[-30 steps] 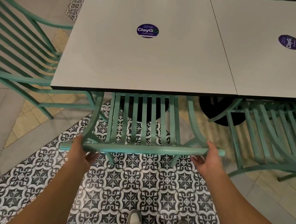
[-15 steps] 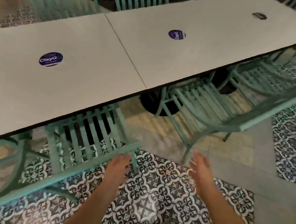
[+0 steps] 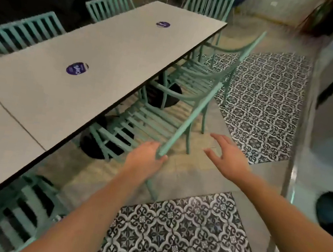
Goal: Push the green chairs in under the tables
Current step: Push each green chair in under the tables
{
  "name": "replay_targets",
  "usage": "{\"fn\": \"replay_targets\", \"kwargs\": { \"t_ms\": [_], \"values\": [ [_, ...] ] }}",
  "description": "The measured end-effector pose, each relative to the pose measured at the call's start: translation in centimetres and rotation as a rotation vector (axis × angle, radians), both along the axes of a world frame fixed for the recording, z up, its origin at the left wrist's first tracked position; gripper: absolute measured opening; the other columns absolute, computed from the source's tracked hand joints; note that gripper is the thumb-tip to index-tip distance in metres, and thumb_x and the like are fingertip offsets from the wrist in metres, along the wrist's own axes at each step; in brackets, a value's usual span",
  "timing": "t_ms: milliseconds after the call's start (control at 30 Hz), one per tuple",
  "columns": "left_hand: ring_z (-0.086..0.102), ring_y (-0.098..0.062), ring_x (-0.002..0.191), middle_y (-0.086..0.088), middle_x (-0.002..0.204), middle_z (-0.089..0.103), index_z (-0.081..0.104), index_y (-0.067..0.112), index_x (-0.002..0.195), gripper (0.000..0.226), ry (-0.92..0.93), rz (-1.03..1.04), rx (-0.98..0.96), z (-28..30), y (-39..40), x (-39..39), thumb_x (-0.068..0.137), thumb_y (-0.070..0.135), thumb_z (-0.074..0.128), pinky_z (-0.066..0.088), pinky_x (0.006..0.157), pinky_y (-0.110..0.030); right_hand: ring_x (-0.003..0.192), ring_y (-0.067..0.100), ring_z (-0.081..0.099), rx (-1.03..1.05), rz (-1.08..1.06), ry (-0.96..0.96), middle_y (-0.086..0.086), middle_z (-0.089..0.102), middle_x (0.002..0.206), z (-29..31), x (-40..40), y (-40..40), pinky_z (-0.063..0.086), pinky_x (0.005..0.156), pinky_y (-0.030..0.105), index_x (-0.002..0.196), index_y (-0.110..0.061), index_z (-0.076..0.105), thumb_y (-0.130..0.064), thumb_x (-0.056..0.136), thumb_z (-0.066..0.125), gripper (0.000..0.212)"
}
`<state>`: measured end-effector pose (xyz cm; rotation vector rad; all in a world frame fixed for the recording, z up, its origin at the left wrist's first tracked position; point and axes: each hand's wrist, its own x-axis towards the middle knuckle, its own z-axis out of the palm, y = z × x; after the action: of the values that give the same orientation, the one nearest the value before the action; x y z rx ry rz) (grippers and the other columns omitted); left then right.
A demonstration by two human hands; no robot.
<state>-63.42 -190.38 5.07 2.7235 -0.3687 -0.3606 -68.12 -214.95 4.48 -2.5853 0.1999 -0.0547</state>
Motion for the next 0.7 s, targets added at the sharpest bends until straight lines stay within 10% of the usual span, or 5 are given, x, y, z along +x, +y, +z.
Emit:
{"fn": "replay_targets", "kwargs": {
  "t_ms": [433,700],
  "values": [
    [0.056,-0.028,0.112,-0.007,0.132,0.051,0.031,0.017,0.144,0.058,-0.072,-0.24,0.289,-8.1,-11.4,13.7,0.096,0.048,0.04,0.045,0.087,-0.04,0.129,0.029,0.043,-0.206,0.266,0.013,0.009,0.049,0.14,-5.5,16.5,-5.4,0.042,0.104,0.045,0.139,-0.016,0.047,-0.046,0.087,0.055,0.061],
    [0.046,-0.026,0.124,-0.002,0.14,0.046,0.034,0.026,0.142,0.056,0.055,-0.16,0.317,-9.9,-13.7,18.7,0.092,0.05,0.044,0.041,0.098,-0.039,0.143,0.023,0.026,-0.308,0.606,0.111,0.003,0.039,0.15,-8.1,26.2,-9.5,0.013,0.116,0.031,0.146,-0.022,0.037,-0.059,0.09,0.046,0.069]
  ]
}}
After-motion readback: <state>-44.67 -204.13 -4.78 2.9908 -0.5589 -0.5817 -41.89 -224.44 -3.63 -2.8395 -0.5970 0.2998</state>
